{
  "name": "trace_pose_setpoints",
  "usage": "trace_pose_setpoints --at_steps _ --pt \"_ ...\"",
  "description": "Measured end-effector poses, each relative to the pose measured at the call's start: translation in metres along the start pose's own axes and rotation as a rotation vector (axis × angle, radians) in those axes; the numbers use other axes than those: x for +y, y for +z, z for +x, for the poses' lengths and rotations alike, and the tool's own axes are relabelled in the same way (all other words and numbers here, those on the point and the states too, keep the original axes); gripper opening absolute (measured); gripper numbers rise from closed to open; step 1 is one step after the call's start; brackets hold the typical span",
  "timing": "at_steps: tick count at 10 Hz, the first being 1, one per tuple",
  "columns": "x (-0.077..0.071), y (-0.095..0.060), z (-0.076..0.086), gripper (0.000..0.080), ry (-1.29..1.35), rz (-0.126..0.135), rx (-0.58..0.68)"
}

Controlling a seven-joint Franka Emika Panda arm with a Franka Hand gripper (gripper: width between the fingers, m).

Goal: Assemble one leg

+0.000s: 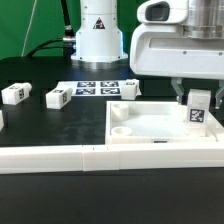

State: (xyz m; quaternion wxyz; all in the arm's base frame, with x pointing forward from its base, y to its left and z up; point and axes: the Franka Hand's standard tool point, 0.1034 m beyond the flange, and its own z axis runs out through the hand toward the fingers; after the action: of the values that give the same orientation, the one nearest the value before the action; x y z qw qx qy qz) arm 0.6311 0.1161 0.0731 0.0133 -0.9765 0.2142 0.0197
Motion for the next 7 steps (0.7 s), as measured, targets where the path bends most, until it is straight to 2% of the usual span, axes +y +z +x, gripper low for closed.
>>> trace_pose_setpoints --at_steps 1,3,4,5,6,7 --pt "0.0038 -0.0008 0.0019 0.0294 0.132 -0.012 0.005" --pt "0.0126 -0.0016 0.0065 0.0294 0.231 -0.032 0.016" --pt "0.0134 -0.0014 0.007 0.0298 0.232 -0.033 0.017" --pt "0.0131 -0.0009 0.0068 0.0478 0.231 -0.032 0.016" --pt "0.0131 -0.0008 0.0067 0.0478 0.231 -0.032 0.016" --pt "0.0131 -0.0007 0.0067 0.059 0.231 -0.033 0.016"
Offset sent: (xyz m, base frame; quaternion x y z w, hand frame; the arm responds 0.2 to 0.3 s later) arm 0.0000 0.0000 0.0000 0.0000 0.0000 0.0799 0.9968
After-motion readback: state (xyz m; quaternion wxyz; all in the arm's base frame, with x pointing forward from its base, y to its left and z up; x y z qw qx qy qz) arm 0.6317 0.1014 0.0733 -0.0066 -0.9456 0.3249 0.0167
